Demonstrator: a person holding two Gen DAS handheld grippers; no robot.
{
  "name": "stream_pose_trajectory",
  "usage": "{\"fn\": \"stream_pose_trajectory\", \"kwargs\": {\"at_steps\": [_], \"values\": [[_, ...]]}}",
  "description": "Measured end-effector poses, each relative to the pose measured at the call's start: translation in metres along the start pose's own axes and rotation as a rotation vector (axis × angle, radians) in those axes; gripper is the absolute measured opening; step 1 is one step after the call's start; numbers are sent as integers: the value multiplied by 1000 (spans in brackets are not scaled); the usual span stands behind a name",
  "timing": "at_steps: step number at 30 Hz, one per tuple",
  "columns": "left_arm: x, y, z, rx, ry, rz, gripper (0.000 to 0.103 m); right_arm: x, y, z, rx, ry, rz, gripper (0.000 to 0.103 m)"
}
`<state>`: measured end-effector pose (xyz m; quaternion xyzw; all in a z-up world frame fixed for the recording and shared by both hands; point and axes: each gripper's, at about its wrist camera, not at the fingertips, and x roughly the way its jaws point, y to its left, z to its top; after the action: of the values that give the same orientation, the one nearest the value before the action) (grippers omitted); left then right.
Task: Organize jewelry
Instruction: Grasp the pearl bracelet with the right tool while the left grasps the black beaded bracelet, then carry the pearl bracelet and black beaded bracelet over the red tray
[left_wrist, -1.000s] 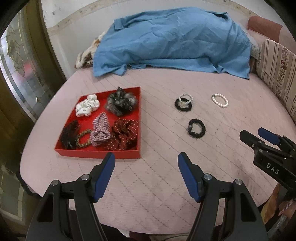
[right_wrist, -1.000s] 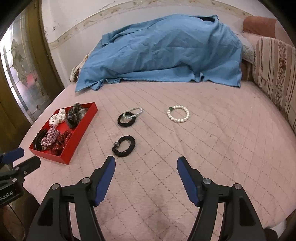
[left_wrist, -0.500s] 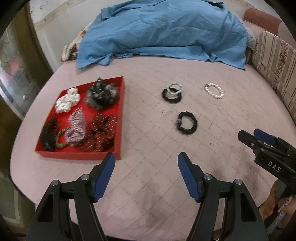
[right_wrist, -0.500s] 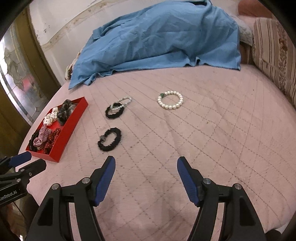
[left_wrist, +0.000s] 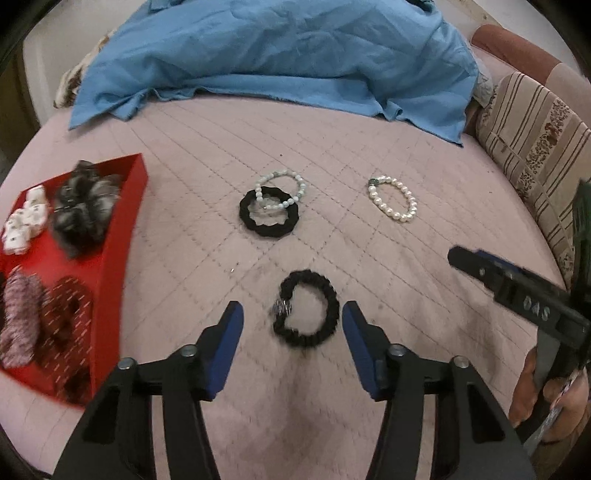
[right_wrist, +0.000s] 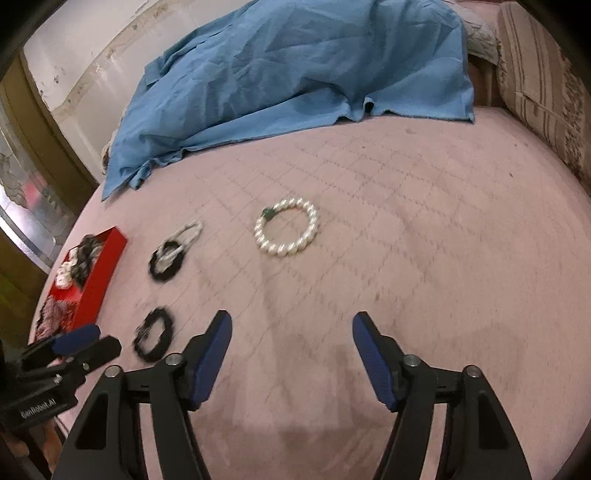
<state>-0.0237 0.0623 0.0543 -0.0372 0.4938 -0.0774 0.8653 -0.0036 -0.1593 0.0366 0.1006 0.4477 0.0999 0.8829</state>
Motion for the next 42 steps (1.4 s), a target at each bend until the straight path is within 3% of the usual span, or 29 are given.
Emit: {"fn": "stream_pose_trajectory", "kwargs": {"at_steps": [4, 10, 18, 20, 23, 28, 29, 30, 31, 35, 42], "values": [[17, 9, 4, -26, 18, -18, 46, 26, -3, 21, -20, 25, -15, 49], [32, 13, 4, -41, 21, -48, 45, 57, -7, 46, -13, 37, -41, 49], [39, 12, 5, -39, -3, -45, 45, 84, -1, 64, -39, 43, -64, 33], [39, 9, 4, -32, -11, -31, 45, 88, 0, 67, -50, 44, -74, 22], [40, 6, 3, -20, -22, -5, 44, 92, 1, 68, -61, 40, -94, 14], [41, 1, 1, -4, -28, 29, 43, 95, 1, 68, -67, 44, -101, 12], [40, 0, 2, -3, -24, 34, 39, 95, 1, 68, -63, 44, -99, 12], [39, 1, 1, -6, -22, 48, 20, 94, 1, 68, -55, 46, -97, 11], [37, 4, 2, -16, -14, 54, 12, 93, 1, 68, -48, 48, -94, 11], [24, 20, -1, -114, 9, -39, 12, 81, -1, 59, -24, 52, -84, 10], [-13, 18, -16, -124, -22, -52, 12, 37, -4, 33, 1, 19, -68, 10]]}}
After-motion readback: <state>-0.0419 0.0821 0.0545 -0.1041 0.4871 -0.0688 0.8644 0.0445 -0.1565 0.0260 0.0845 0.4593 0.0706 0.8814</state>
